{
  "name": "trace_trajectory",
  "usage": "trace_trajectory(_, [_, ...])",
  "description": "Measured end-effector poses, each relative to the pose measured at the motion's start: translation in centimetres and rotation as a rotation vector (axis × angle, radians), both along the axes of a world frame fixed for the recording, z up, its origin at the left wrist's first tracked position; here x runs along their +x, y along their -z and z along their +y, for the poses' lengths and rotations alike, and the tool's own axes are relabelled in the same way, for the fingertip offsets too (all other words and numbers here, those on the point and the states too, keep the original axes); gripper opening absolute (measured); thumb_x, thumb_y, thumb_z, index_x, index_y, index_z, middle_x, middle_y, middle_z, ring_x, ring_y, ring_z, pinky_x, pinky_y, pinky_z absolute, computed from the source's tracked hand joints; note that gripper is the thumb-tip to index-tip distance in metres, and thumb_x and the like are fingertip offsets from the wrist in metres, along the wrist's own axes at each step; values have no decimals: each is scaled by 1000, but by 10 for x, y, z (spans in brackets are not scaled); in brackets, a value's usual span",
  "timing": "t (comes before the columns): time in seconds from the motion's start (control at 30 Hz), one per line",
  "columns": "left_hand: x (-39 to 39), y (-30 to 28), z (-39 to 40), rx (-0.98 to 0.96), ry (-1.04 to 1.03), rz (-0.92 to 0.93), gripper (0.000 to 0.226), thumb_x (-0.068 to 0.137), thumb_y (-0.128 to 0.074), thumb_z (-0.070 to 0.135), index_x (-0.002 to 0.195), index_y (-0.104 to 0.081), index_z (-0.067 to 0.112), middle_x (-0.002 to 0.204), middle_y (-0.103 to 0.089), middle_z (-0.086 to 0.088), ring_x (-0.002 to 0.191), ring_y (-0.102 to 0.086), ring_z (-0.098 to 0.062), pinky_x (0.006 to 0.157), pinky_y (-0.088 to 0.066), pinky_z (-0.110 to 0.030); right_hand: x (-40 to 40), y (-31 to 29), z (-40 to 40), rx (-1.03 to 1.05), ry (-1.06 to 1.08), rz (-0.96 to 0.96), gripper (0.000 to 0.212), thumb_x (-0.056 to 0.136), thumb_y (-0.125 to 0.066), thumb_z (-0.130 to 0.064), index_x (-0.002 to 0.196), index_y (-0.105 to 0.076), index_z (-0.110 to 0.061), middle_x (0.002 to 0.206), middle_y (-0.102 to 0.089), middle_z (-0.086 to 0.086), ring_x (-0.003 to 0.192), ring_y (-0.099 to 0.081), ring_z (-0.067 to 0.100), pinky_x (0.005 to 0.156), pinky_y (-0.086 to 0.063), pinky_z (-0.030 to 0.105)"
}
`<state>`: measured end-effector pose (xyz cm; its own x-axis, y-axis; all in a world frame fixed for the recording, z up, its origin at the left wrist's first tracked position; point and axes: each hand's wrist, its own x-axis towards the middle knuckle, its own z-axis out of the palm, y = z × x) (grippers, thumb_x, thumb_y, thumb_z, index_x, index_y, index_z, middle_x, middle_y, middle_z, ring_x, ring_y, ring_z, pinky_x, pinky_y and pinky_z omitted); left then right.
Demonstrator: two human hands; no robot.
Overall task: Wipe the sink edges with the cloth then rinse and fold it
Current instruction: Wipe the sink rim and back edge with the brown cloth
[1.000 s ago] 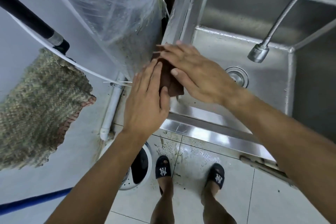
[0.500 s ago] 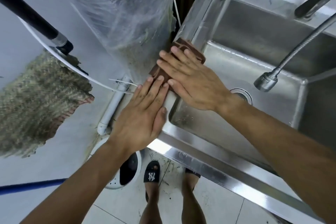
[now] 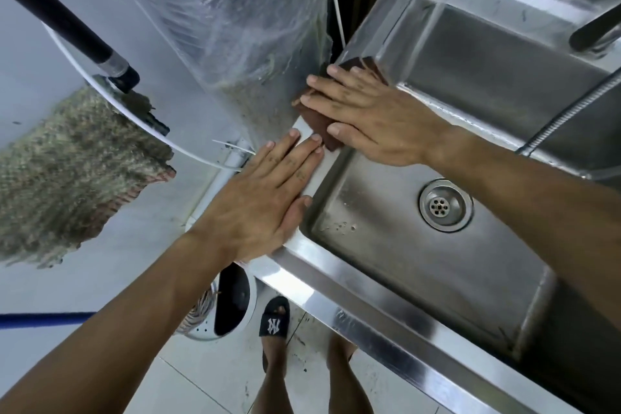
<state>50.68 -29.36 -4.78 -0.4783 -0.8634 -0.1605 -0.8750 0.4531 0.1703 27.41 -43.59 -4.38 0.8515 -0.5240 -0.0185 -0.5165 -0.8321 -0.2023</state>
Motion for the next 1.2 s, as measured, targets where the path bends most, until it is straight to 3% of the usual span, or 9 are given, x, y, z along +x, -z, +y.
trace_trajectory(0.23, [-4,2,4,-24,-71,51,63,109,-21,46,166,-11,20,174,-1,3,160,6,-17,130,-5,-47,33,6,46,180,531,-239,57,112,-26,-34,166,-13,-23,175,-4,-1,161,3,21,130,6,41])
trace_trajectory(0.37, [-10,0,-4,9,-133,79,62,108,-17,46,165,-13,23,173,-7,6,160,5,-13,130,-1,-43,4,2,18,20,201,-178,55,110,-33,-32,163,-28,-18,172,-20,5,160,-13,26,130,-12,50])
trace_trajectory(0.47, [-22,2,-5,-31,-204,61,62,108,-15,44,165,-13,20,173,-11,2,160,-1,-19,130,-5,-47,-8,11,-10,-68,-43,-62,54,112,-31,-33,163,-27,-16,172,-21,5,161,-10,25,130,-11,49])
trace_trajectory(0.57, [-33,8,-2,-85,-275,28,62,109,-15,42,165,-11,16,173,-8,-1,160,-2,-22,129,-9,-53,4,19,-3,-73,163,-176,53,112,-31,-32,163,-27,-17,172,-22,2,161,-11,21,130,-13,46])
trace_trajectory(0.7, [-37,11,-3,-125,-297,27,63,108,-16,41,165,-15,14,173,-12,-4,160,-7,-25,127,-14,-56,34,18,27,108,559,-343,56,110,-26,-30,165,-22,-18,173,-14,-2,161,-2,18,131,-3,43])
trace_trajectory(0.77, [-36,11,-4,-125,-289,37,63,108,-16,41,165,-14,14,173,-12,-4,160,-6,-25,127,-15,-56,31,15,30,95,504,-303,58,108,-27,-30,164,-23,-15,173,-15,1,161,-4,20,131,-4,43])
trace_trajectory(0.9, [-37,11,-2,-129,-293,29,63,109,-11,42,165,-10,13,173,-9,-4,160,-3,-25,127,-15,-56,2,16,0,-27,121,-180,52,111,-32,-26,162,-31,-13,170,-26,5,160,-12,23,130,-13,48])
trace_trajectory(1.1, [-38,9,-1,-134,-311,22,63,109,-15,40,165,-11,11,173,-7,-6,160,-4,-25,127,-17,-55,8,13,-33,6,418,-224,54,111,-25,-30,163,-28,-13,171,-23,6,161,-10,24,130,-11,50])
trace_trajectory(1.2, [-39,9,-1,-167,-295,25,63,109,-18,39,164,-15,9,172,-11,-8,160,-9,-27,126,-20,-56,19,16,7,-32,335,-206,56,110,-27,-31,163,-26,-13,172,-22,6,161,-8,23,131,-9,47])
